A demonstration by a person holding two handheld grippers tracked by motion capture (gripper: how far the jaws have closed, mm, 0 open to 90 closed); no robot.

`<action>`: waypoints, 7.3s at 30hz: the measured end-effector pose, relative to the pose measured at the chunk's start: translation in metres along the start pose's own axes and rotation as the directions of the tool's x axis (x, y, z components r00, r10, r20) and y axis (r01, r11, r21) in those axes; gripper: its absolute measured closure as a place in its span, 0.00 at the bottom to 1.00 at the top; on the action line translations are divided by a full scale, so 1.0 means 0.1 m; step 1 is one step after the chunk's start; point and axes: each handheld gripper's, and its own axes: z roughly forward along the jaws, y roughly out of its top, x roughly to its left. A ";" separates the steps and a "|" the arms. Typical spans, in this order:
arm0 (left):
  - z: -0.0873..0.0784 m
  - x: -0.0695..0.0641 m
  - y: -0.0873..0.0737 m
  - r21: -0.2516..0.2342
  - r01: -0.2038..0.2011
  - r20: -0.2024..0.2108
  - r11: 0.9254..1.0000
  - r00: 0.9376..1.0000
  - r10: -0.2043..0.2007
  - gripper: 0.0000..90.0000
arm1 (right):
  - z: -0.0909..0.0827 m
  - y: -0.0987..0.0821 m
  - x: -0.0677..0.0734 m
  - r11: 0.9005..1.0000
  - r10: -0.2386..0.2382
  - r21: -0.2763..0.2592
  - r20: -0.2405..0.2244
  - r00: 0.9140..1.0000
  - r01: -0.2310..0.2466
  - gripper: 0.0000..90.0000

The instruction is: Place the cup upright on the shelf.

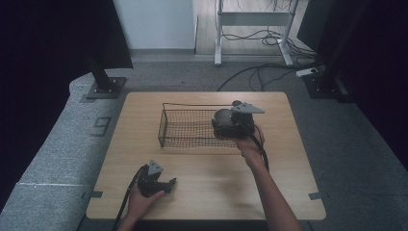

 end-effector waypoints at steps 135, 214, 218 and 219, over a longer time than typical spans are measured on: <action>0.00 0.00 0.00 -0.002 0.001 0.001 1.000 1.000 -0.001 0.18 | 1.30 -0.44 -0.45 0.933 0.007 0.357 0.104 0.995 -0.044 0.14; 0.00 0.00 0.00 0.000 -0.001 0.000 1.000 1.000 0.001 0.18 | -0.55 -1.48 -0.43 0.996 0.035 0.078 0.014 0.999 -0.036 0.17; 0.00 0.00 0.00 0.000 -0.001 0.000 1.000 1.000 0.001 0.18 | -0.56 -1.62 -0.47 0.993 0.043 0.111 0.023 0.999 -0.046 0.17; 0.00 0.00 0.00 0.000 -0.001 0.000 1.000 1.000 0.001 0.18 | -0.56 -1.62 -0.47 0.993 0.043 0.111 0.023 0.999 -0.046 0.17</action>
